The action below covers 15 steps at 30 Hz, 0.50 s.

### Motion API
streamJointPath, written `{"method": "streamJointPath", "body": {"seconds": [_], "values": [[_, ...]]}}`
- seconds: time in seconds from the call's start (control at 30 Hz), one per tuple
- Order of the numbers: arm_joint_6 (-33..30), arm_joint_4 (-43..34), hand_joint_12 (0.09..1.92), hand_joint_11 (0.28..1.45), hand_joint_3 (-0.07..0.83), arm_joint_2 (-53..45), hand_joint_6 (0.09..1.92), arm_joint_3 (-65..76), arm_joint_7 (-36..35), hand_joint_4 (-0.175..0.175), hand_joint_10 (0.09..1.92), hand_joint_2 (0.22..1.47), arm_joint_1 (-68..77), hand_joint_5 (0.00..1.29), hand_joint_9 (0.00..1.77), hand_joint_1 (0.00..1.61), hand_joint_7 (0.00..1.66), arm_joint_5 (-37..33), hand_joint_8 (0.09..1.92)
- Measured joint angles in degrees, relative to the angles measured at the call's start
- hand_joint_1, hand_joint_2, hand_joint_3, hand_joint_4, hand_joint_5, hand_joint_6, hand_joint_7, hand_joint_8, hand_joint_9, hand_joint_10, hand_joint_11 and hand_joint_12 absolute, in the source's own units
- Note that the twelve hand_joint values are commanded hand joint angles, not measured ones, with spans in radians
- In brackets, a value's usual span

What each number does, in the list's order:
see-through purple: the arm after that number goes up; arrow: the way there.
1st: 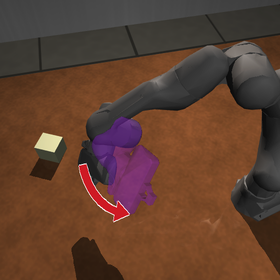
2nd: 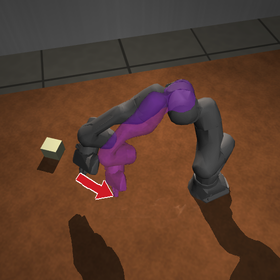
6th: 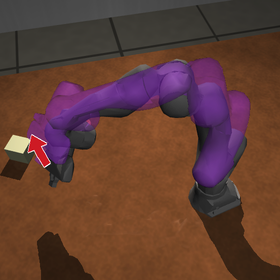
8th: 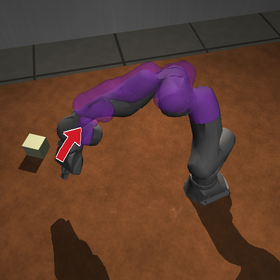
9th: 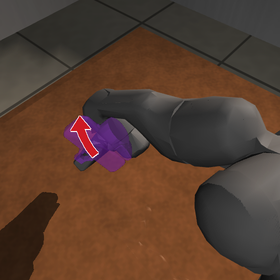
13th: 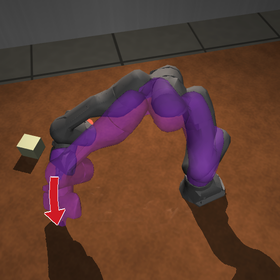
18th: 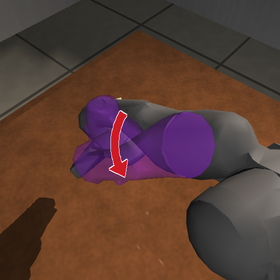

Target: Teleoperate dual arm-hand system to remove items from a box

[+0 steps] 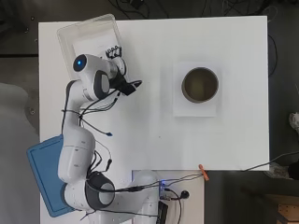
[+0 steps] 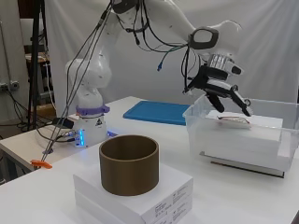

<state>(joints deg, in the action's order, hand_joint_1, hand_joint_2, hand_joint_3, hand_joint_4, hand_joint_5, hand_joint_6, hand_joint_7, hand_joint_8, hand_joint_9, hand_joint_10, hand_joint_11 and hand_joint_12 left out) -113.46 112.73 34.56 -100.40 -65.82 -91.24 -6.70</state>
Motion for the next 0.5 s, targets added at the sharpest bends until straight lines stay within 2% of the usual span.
{"method": "streamJointPath", "body": {"seconds": [0.23,0.3,0.37,0.4,0.43,0.47,0.5], "values": [[-1.31,-2.14,0.09,0.42,-0.015,3.47,0.09,-3.82,-2.21,0.025,0.09,0.87,-3.42,0.32,0.4,0.23,0.39,2.82,0.09],[-1.31,-2.24,0.09,0.4,-0.016,3.76,0.09,-4.02,-2.18,0.027,0.09,0.85,-2.96,0.3,0.37,0.23,0.35,4.25,0.09],[-0.56,-2.63,0.09,0.4,-0.02,4.18,0.09,-4.57,-2.83,0.021,0.09,0.83,-2.81,0.21,0.34,0.22,0.27,5.12,0.09],[-0.07,-2.98,0.09,0.46,-0.013,4.57,0.09,-5.01,-3.41,0.026,0.09,0.83,-3.22,0.25,0.47,0.25,0.37,5.65,0.09],[0.82,-3.83,0.11,0.61,0.0,5.52,0.09,-5.92,-4.36,0.05,0.4,0.94,-4.07,0.46,0.68,0.69,0.51,6.08,0.47],[2.07,-5.17,0.51,0.68,0.011,6.82,0.59,-7.09,-5.11,-0.028,0.82,1.05,-5.09,0.57,0.78,1.0,0.62,6.69,0.83],[3.7,-6.5,1.01,0.75,0.013,7.71,1.15,-7.62,-5.64,0.033,1.29,1.11,-6.09,0.63,0.92,1.13,0.75,6.99,1.28]]}}
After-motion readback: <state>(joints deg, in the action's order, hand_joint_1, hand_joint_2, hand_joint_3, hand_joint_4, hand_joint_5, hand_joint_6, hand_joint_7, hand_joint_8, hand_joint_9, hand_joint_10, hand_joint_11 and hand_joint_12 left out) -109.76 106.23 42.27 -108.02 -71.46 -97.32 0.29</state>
